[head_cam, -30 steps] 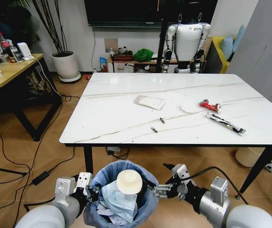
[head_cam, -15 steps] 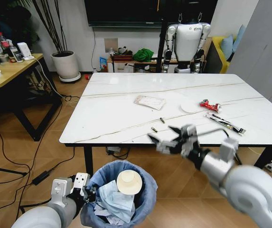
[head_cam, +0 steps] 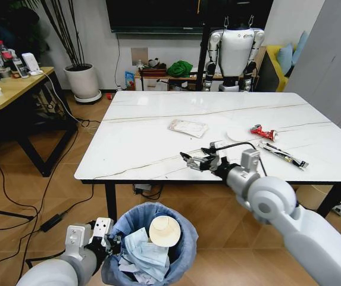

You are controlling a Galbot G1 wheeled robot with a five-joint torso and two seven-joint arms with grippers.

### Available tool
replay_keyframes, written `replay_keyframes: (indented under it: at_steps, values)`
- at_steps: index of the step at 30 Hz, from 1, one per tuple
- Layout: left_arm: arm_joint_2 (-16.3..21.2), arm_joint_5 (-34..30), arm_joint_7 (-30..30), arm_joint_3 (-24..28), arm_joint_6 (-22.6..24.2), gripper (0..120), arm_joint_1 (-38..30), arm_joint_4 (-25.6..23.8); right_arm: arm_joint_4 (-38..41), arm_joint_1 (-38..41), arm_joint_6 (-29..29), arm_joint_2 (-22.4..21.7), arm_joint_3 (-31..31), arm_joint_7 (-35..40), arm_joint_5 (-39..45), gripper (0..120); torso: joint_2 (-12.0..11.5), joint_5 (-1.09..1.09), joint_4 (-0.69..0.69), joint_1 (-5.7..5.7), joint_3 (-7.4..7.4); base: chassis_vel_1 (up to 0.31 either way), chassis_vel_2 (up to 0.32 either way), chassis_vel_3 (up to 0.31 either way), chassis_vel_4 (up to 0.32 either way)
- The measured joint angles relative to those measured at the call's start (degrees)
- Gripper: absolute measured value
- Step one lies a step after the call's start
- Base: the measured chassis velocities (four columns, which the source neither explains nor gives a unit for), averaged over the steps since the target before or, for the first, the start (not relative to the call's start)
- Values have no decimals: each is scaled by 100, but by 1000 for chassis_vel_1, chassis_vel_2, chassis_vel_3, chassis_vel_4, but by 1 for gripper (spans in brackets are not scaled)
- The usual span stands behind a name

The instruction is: Pick up the trash bin and place the trash from the table into it.

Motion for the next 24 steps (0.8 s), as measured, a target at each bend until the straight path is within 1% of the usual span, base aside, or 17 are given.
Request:
replay_keyframes:
  at_steps: [2,5,12,19,24]
  values:
    - [0,0,0,-2,0,0,0,0,-67,34,-27,-14,-42,-7,-6,89,0,0,0,0,0,0,0,0,0]
    - [-43,13,0,5,0,0,0,13,-362,215,-92,-46,-185,-22,-20,79,0,0,0,0,-1,0,0,0,0]
    - [-98,50,0,19,0,0,23,13,-601,292,-137,-62,-282,-20,-15,76,1,0,1,0,-1,0,0,0,0]
    - [-98,51,0,4,0,0,29,2,-594,241,-165,-94,-285,7,-16,75,2,0,0,0,-1,0,0,0,0]
    - [-130,98,3,27,0,0,46,-6,-585,243,-173,-128,-292,84,21,68,2,0,1,0,-1,0,0,0,0]
